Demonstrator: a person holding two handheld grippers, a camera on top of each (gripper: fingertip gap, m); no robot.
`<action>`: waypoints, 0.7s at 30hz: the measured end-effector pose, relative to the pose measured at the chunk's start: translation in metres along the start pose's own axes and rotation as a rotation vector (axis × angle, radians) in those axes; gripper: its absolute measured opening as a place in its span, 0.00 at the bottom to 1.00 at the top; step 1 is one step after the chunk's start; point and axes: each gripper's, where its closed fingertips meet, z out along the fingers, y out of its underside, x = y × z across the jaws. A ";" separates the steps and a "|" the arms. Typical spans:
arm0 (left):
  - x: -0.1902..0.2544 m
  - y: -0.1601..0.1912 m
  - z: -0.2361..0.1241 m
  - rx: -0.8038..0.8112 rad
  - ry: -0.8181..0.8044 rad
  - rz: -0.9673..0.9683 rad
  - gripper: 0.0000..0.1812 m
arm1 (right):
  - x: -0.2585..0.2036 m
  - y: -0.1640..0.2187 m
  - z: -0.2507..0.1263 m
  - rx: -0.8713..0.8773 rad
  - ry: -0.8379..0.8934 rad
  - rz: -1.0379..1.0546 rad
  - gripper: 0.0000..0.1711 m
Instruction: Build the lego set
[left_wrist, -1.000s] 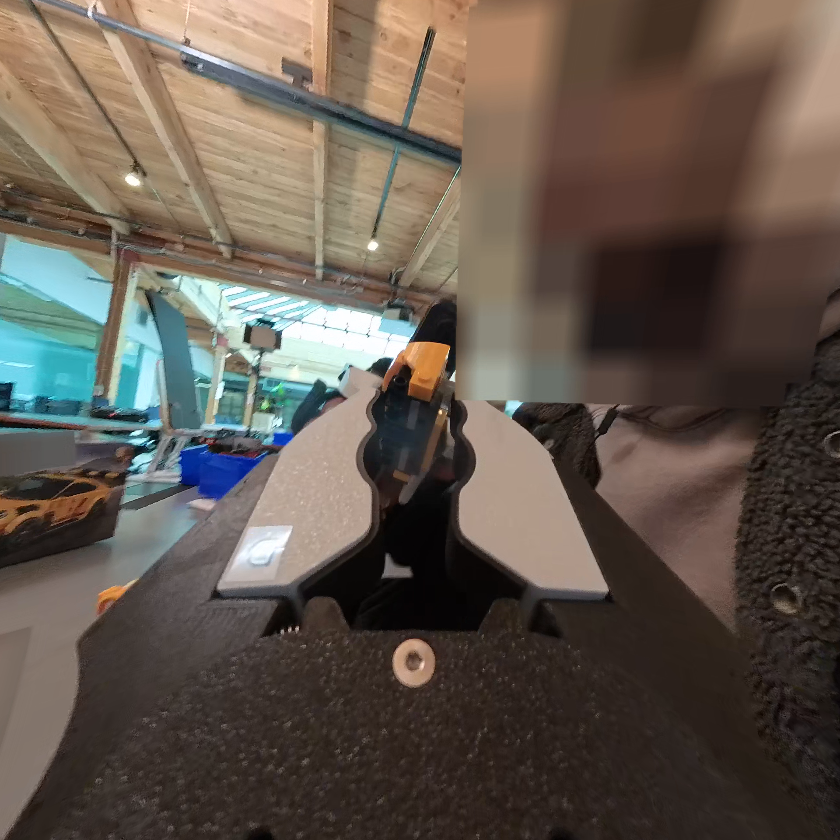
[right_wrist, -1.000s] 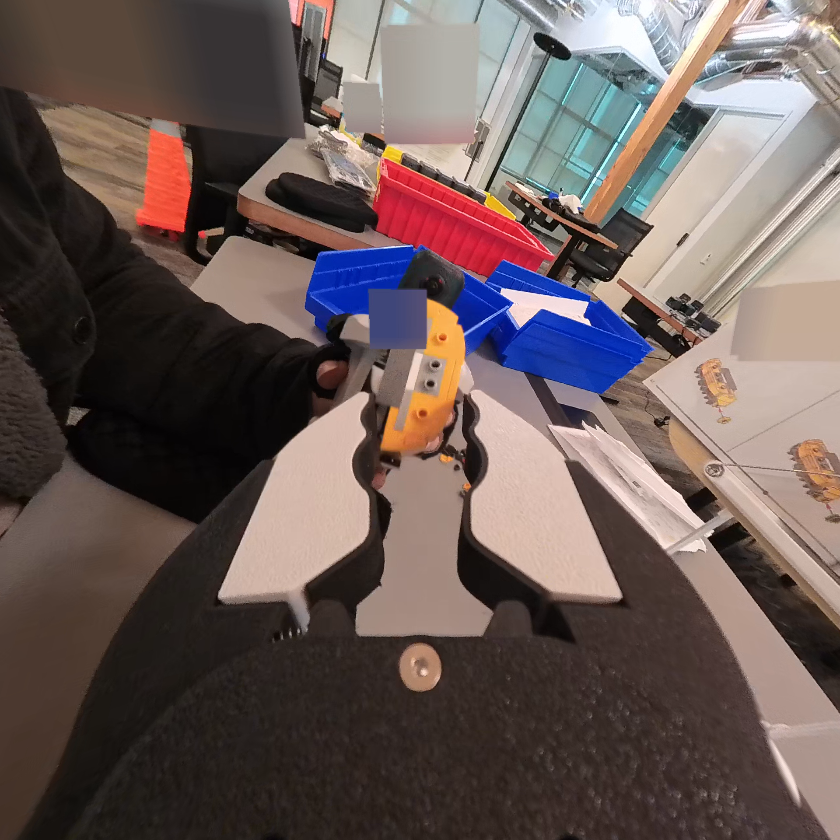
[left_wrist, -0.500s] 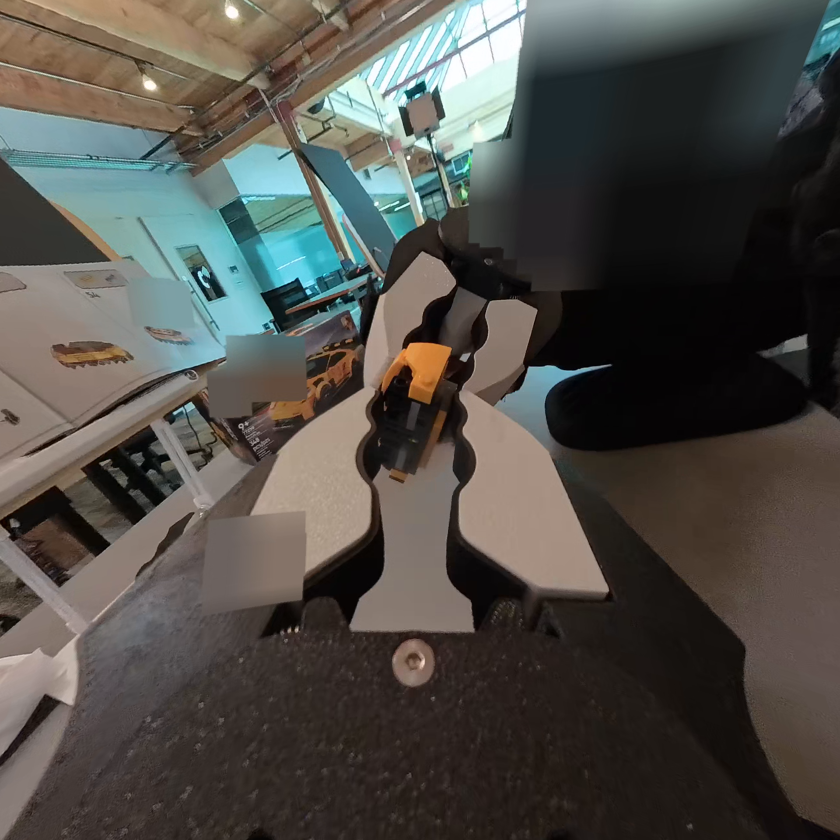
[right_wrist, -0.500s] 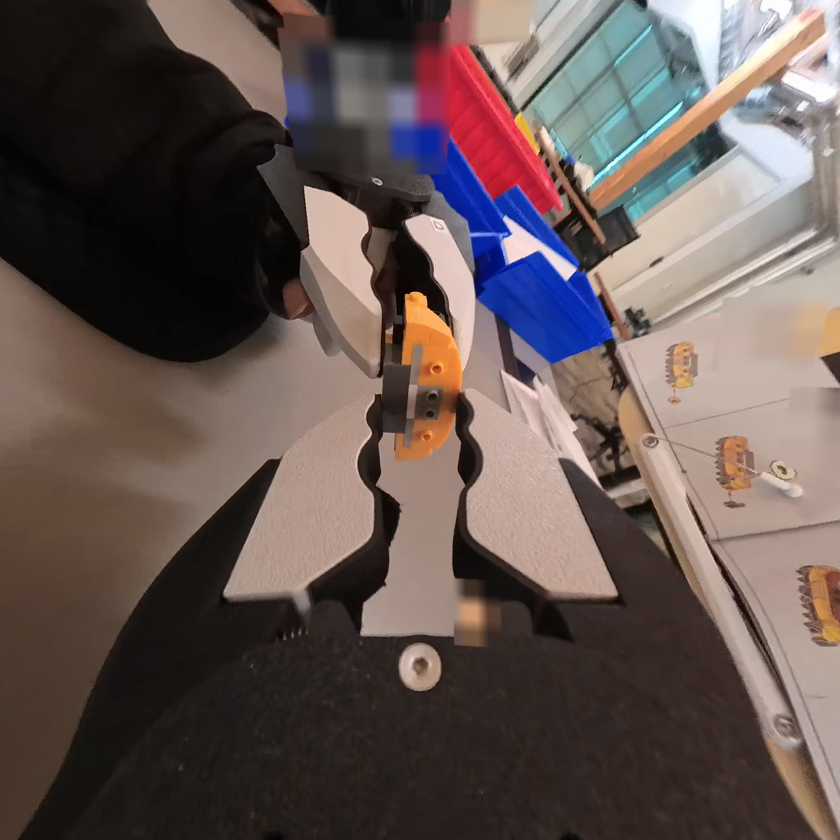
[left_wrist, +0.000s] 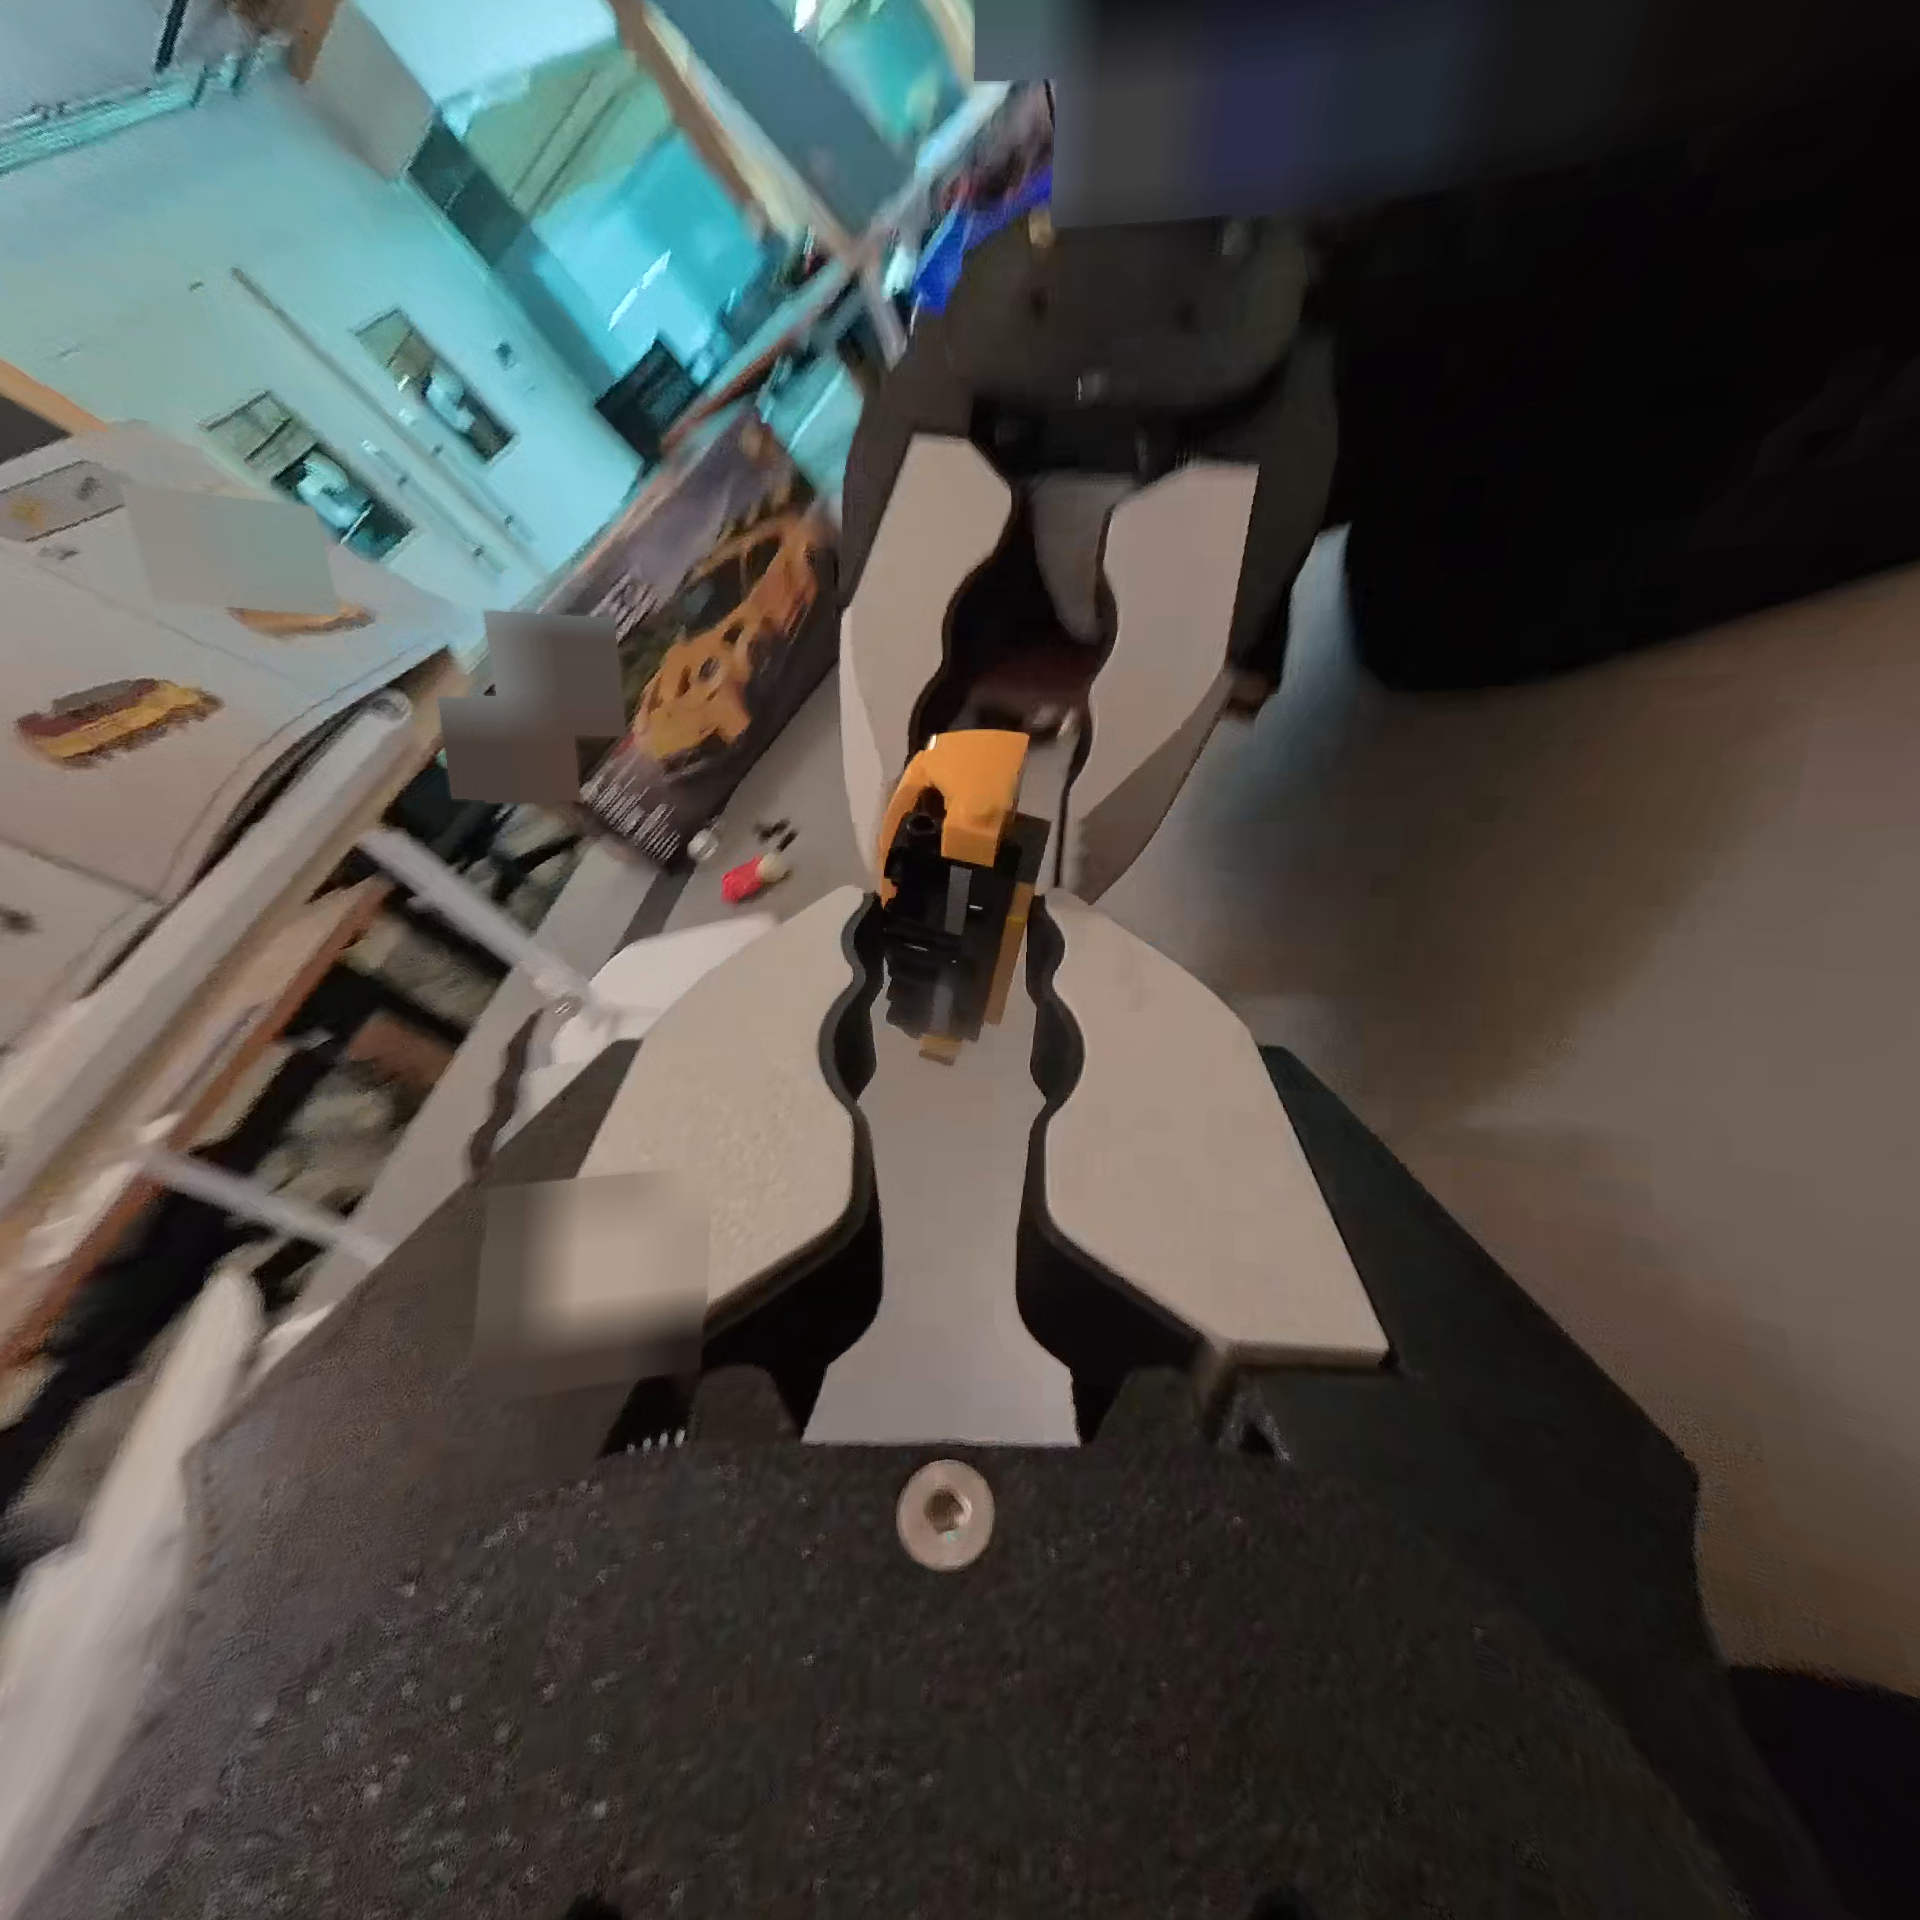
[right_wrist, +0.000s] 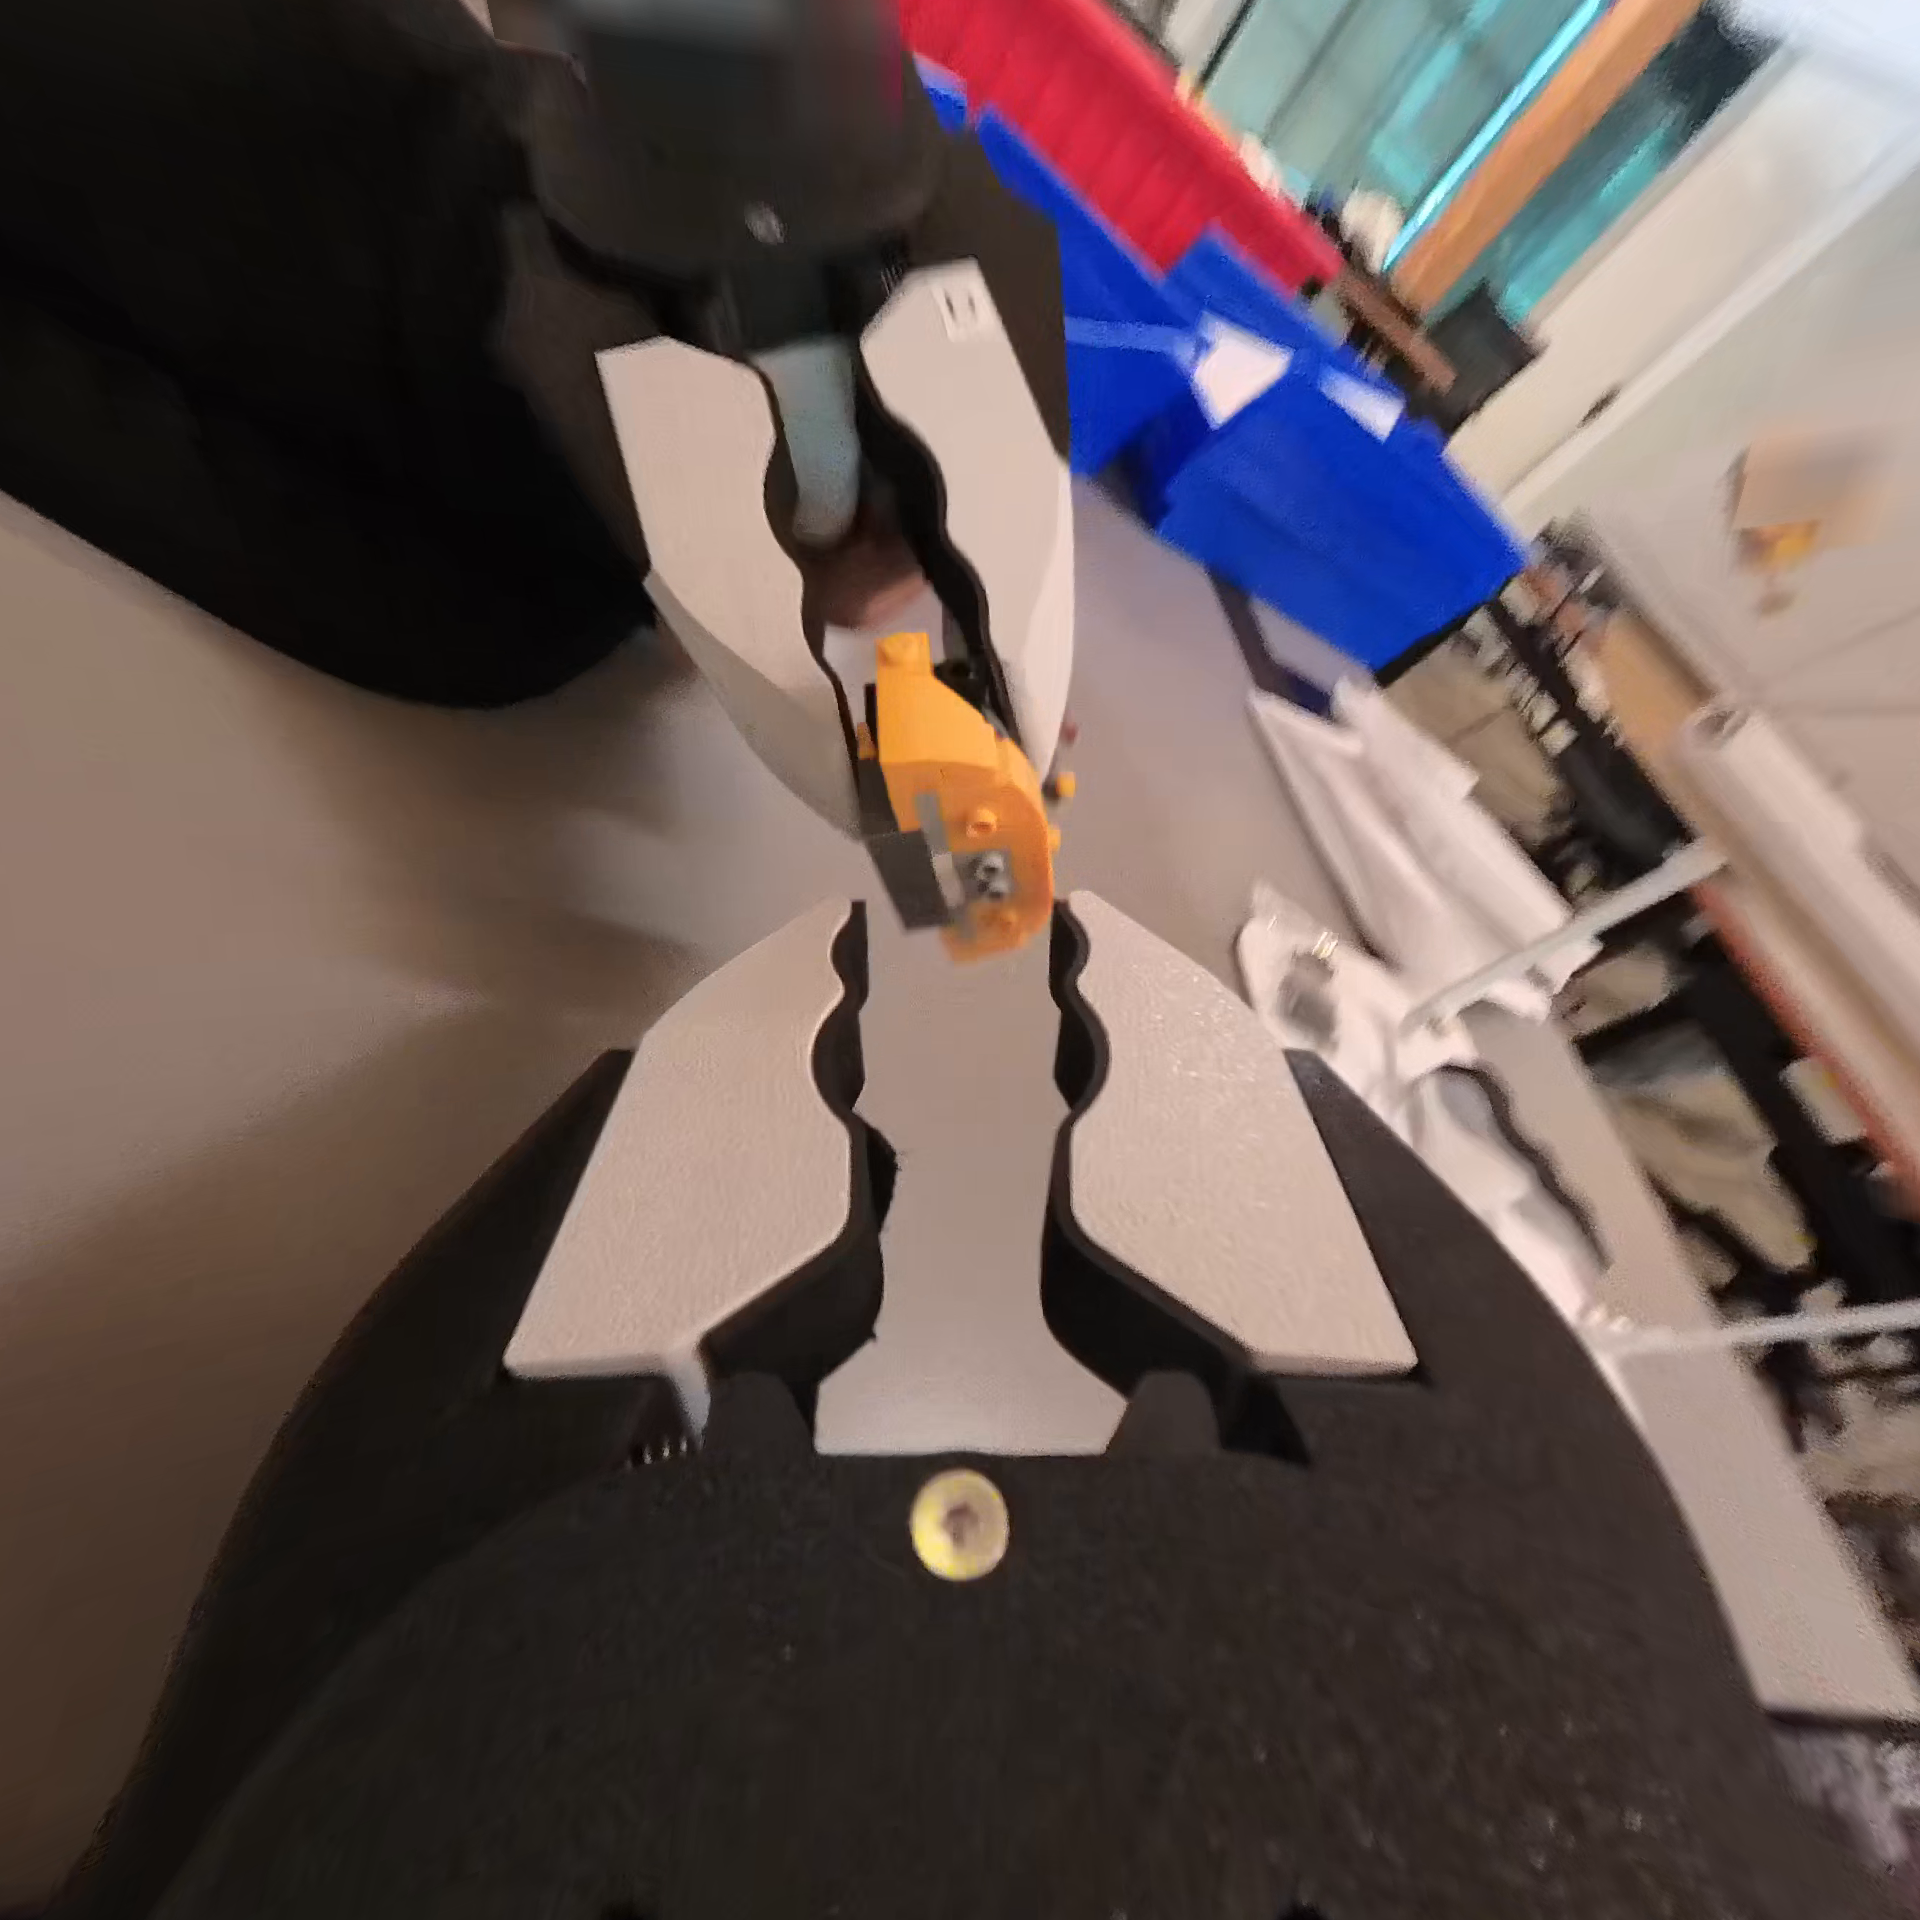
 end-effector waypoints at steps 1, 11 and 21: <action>-0.003 0.010 0.002 -0.074 -0.037 0.053 0.14 | 0.001 0.011 -0.001 -0.046 -0.023 0.053 0.21; -0.010 0.065 0.018 -0.494 -0.178 0.420 0.14 | -0.003 0.030 0.016 -0.219 -0.115 0.673 0.24; -0.007 0.062 0.026 -0.589 -0.236 0.577 0.14 | 0.003 0.045 0.022 -0.293 -0.020 0.816 0.18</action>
